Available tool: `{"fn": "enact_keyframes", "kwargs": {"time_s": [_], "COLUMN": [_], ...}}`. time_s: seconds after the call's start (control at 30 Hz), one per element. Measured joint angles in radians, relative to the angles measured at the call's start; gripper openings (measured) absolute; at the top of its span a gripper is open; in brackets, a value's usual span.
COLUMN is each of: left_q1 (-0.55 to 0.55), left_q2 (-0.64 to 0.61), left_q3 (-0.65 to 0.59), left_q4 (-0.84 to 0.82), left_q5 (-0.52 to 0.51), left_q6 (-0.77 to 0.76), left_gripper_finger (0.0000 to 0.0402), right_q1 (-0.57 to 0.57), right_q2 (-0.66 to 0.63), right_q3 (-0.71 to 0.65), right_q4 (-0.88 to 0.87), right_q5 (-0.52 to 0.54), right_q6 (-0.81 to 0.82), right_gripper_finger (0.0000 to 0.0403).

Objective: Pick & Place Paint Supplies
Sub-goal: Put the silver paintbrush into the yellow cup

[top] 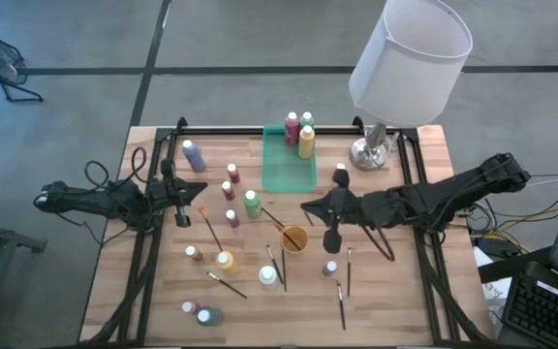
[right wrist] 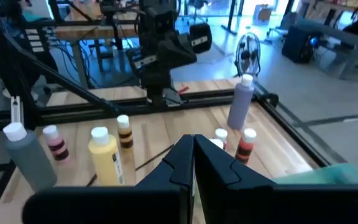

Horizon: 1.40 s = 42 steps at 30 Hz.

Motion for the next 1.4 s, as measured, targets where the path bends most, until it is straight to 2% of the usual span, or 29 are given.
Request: {"fn": "enact_keyframes", "kwargs": {"time_s": [0.33,0.5,0.87,1.1,1.4], "left_q1": [0.000,0.000,0.000,0.000,0.000], "left_q2": [0.000,0.000,0.000,0.000,0.000], "left_q3": [0.000,0.000,0.000,0.000,0.000], "left_q4": [0.000,0.000,0.000,0.000,0.001], "left_q5": [0.000,0.000,0.000,0.000,0.000], "left_q6": [0.000,0.000,0.000,0.000,0.000], "left_gripper_finger": [0.0016,0.0016,0.0016,0.0016,0.0016], "right_q1": [0.000,0.000,0.000,0.001,0.000], "right_q2": [0.000,0.000,0.000,0.000,0.047], "right_q3": [-0.043,-0.071,-0.075,-0.076,-0.080], "right_q4": [0.092,0.192,0.259,0.302,0.320], "right_q5": [-0.030,-0.079,-0.130,-0.234,-0.233], "right_q6": [-0.044,-0.084,-0.124,-0.173,-0.177], "right_gripper_finger": [0.0008,0.0008,0.0008,0.0008,0.0008]}}
